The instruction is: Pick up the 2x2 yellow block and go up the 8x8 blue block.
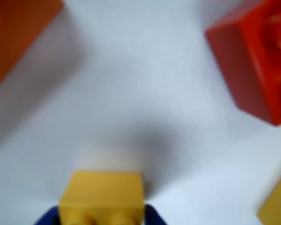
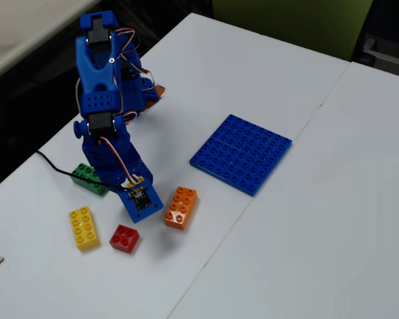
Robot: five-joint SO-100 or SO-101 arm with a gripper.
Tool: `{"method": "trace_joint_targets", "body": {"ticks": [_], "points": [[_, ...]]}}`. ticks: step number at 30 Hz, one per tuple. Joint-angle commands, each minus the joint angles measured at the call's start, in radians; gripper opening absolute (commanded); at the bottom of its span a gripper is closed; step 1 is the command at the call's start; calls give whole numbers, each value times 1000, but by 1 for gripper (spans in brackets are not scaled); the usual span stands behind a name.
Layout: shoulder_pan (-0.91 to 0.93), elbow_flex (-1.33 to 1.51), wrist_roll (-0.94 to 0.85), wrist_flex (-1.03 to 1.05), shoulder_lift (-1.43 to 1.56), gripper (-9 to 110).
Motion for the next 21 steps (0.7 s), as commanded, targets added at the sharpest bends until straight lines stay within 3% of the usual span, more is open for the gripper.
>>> {"method": "trace_joint_targets", "body": {"ticks": [1,7,13,21], "points": [[-11,-5,9,-11,17,19],[-20,-2,26,-12,18,0],[-31,-6,31,9,64,0],[-83,-120,29,218,252,0]]}}
